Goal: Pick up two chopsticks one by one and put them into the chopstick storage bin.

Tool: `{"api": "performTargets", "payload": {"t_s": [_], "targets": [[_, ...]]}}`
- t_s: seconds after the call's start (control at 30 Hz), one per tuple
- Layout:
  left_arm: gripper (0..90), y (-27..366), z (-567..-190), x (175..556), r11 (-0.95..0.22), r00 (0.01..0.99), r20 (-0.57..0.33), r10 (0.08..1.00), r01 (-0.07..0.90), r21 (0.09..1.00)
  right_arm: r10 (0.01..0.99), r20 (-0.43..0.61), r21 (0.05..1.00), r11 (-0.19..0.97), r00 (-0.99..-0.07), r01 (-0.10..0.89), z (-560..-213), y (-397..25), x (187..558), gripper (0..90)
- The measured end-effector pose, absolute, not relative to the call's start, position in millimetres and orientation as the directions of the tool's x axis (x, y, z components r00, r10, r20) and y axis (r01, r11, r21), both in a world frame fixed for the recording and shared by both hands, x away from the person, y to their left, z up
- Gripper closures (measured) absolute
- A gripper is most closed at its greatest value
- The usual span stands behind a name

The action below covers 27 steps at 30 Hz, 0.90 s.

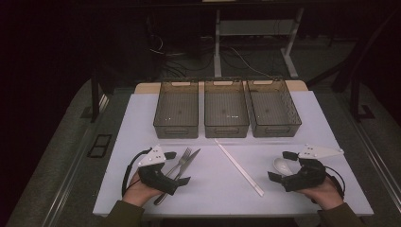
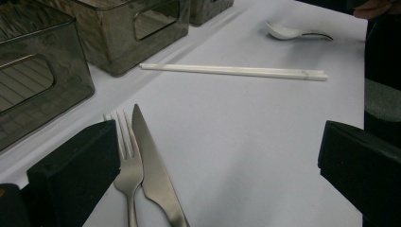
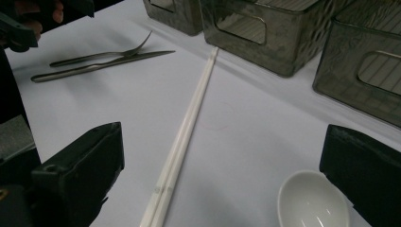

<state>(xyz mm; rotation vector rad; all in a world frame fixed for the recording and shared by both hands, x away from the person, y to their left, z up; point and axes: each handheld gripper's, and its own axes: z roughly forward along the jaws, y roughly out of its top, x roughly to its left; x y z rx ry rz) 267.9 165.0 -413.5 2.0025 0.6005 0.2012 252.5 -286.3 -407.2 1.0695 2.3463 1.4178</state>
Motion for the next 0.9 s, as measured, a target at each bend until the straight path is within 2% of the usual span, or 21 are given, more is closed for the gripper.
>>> {"api": "performTargets", "payload": {"t_s": [0.8,0.9], "targets": [[0.0,164.7,-414.5,268.8,-0.38,0.863,-0.109,0.494,0.327,0.865,0.655,0.217,0.818,0.282,-0.724,0.5,-407.3,-260.4,274.0,0.9],[0.0,164.7,-414.4,268.6,-0.381,0.863,-0.109,0.493,0.327,0.865,0.649,0.217,0.818,0.287,-0.729,0.499,-408.2,-255.6,276.3,3.6]]}}
